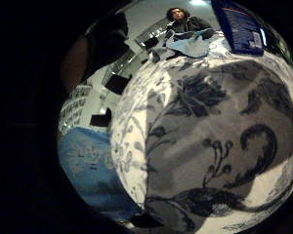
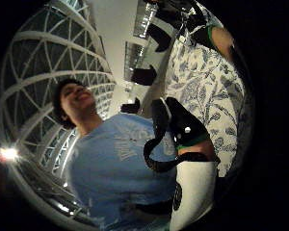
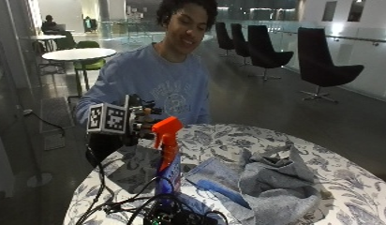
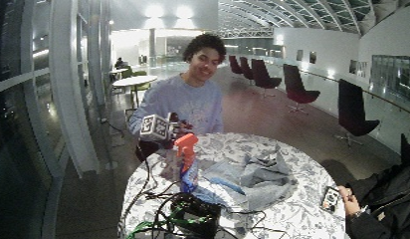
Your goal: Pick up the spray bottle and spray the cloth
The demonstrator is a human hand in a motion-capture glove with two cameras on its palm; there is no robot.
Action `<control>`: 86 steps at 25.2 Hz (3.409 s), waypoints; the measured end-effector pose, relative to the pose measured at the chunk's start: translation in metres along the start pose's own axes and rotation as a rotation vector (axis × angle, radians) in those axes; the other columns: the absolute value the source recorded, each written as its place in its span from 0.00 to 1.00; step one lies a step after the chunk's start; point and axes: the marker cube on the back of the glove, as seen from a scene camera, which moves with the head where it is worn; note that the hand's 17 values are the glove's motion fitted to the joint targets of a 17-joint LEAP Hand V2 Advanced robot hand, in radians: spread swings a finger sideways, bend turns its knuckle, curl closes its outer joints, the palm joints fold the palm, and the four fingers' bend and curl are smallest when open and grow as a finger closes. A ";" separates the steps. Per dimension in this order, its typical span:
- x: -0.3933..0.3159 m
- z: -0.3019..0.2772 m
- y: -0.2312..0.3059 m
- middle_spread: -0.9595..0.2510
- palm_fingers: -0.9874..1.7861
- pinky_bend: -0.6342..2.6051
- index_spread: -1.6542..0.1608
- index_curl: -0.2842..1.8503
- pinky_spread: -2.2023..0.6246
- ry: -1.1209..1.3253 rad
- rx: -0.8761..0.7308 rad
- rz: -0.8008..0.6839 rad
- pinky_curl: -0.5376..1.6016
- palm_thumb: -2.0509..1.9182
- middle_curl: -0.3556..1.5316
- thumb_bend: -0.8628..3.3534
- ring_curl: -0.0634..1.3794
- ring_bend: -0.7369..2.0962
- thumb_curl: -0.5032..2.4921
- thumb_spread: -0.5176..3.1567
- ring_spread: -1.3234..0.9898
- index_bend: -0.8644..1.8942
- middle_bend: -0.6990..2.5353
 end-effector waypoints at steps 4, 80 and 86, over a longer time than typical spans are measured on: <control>0.006 -0.022 0.013 0.75 0.60 0.25 0.72 0.29 0.86 -0.231 0.133 0.094 0.35 0.67 0.35 0.25 0.21 0.34 0.26 0.44 0.57 0.38 0.32; 0.037 -0.003 -0.201 0.77 0.71 0.31 0.76 0.22 0.86 -0.280 0.107 0.289 0.42 0.70 0.41 0.20 0.33 0.50 0.35 0.41 0.57 0.34 0.31; 0.016 0.013 -0.207 0.77 0.71 0.32 0.76 0.22 0.86 -0.312 -0.032 0.402 0.42 0.69 0.42 0.20 0.33 0.50 0.34 0.42 0.57 0.34 0.30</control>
